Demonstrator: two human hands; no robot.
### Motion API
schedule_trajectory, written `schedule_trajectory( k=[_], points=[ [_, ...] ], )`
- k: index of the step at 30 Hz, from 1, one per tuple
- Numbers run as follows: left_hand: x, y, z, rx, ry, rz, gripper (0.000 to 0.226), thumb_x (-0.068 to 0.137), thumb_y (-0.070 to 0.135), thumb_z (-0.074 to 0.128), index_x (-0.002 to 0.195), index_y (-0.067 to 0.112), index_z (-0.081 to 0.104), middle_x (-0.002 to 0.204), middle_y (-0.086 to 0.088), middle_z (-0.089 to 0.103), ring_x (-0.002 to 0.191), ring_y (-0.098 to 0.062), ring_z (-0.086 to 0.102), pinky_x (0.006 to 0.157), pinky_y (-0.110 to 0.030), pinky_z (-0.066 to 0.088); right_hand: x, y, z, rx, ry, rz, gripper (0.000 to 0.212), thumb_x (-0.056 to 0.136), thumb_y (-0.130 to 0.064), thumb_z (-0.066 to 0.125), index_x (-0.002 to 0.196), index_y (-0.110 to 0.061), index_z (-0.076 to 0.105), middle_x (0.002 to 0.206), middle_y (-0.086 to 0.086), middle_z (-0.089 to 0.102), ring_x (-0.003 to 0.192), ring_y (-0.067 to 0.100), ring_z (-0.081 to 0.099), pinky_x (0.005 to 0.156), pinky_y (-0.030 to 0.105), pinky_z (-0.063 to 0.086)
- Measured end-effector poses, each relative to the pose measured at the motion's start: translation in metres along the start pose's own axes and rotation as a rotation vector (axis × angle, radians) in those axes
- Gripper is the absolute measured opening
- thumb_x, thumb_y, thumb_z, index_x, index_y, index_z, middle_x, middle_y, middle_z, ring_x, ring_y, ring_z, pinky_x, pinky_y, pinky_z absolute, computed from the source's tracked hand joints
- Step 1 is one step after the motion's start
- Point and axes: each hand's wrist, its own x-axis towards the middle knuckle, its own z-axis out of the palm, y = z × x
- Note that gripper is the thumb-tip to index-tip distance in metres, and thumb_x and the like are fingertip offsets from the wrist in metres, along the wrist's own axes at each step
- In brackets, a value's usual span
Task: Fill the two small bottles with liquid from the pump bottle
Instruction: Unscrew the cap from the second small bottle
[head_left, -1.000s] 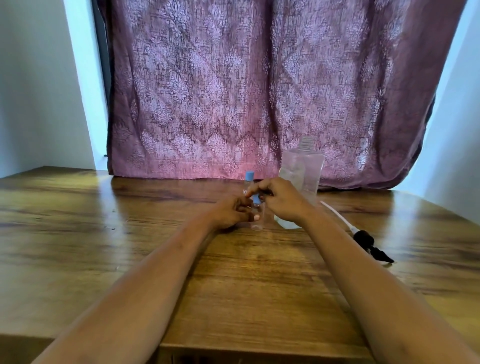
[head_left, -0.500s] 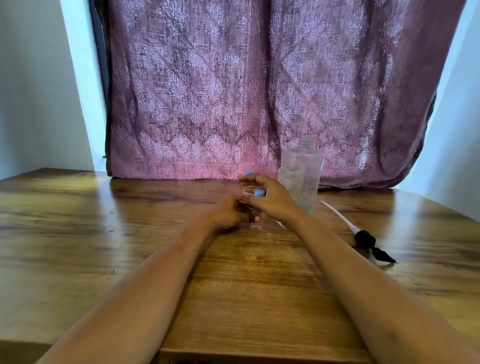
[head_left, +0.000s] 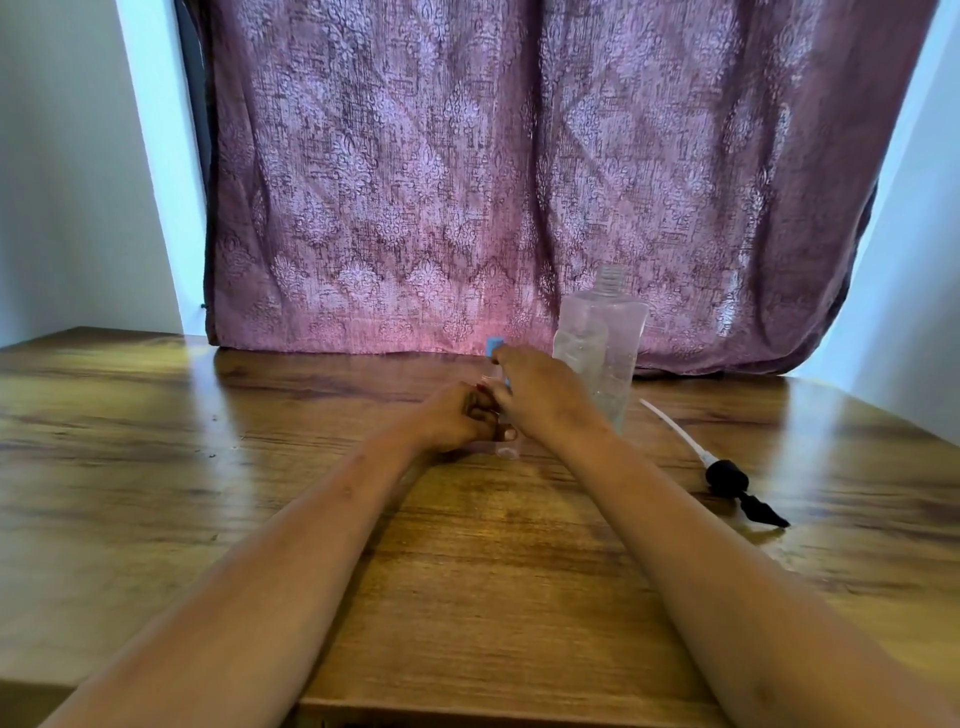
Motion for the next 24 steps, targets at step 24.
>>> schedule_trajectory(
  k=[24],
  points=[
    [-0.007, 0.003, -0.001, -0.018, 0.008, 0.005, 0.028, 0.080, 0.005, 0.070, 0.107, 0.003, 0.065, 0.082, 0.008, 0.066, 0.067, 0.008, 0.062, 0.065, -0.006, 0.046, -0.005, 0.010, -0.030, 0.605, -0.212, -0.038, 0.040, 0.086, 0.014, 0.047, 0.108, -0.014, 0.066, 0.115, -0.001, 0.060, 0.106, 0.004, 0.053, 0.084, 0.003, 0.041]
  ],
)
